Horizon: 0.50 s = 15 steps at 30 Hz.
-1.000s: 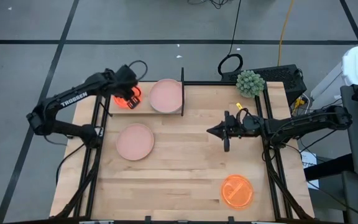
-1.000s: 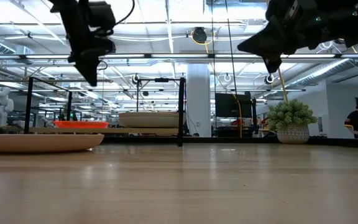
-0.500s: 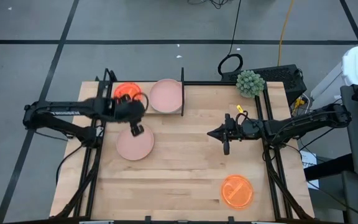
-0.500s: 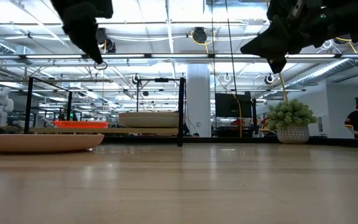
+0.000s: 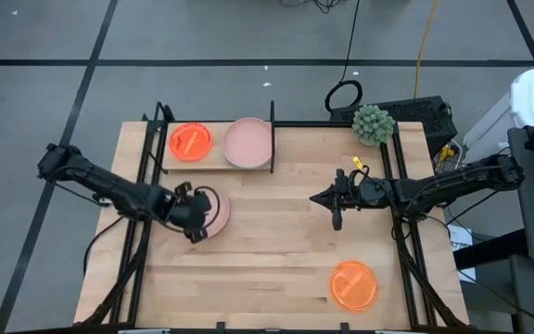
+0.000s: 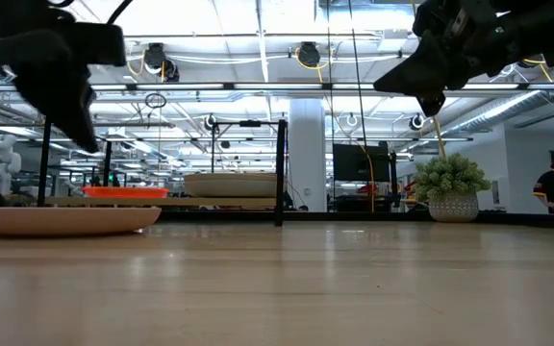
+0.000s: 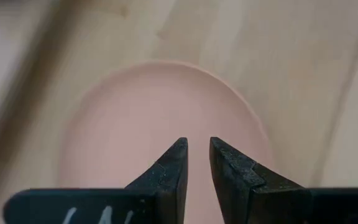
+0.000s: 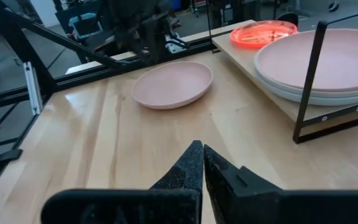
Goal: Place and stack plates onto a shelf
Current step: Stack the pink plate on top of the pink plate on the shelf
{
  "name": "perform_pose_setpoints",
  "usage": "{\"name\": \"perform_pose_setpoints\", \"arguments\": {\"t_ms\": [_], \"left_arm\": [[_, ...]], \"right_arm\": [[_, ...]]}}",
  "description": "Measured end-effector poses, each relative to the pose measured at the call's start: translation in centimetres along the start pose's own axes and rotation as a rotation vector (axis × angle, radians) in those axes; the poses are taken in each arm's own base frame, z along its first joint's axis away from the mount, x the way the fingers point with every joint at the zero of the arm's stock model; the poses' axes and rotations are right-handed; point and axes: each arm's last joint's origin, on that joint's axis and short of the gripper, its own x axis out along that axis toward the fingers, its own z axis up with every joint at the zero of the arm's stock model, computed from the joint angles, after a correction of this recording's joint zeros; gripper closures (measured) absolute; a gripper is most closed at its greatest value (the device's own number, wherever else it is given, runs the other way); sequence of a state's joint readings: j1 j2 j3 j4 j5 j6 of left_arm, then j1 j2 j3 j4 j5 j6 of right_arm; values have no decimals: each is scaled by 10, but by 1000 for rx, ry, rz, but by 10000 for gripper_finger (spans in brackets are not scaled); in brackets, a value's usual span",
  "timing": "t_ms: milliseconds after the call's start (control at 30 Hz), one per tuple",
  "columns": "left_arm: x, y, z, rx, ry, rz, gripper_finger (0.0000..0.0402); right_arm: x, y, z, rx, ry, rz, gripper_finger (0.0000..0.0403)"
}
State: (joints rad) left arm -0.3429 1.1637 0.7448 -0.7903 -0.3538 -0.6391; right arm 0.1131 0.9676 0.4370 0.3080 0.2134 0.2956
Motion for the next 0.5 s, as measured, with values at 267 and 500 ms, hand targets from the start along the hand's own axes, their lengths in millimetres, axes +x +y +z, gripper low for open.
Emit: {"name": "perform_pose_setpoints", "arguments": {"t_ms": [267,500], "left_arm": [[19,-14,-21,14,-57,-127,211],[23,-23,-40,99,-58,-164,185]], "right_arm": [[0,-2,1,-31,-3,-10,403],[1,-3,1,-42,-3,-15,403]]}}
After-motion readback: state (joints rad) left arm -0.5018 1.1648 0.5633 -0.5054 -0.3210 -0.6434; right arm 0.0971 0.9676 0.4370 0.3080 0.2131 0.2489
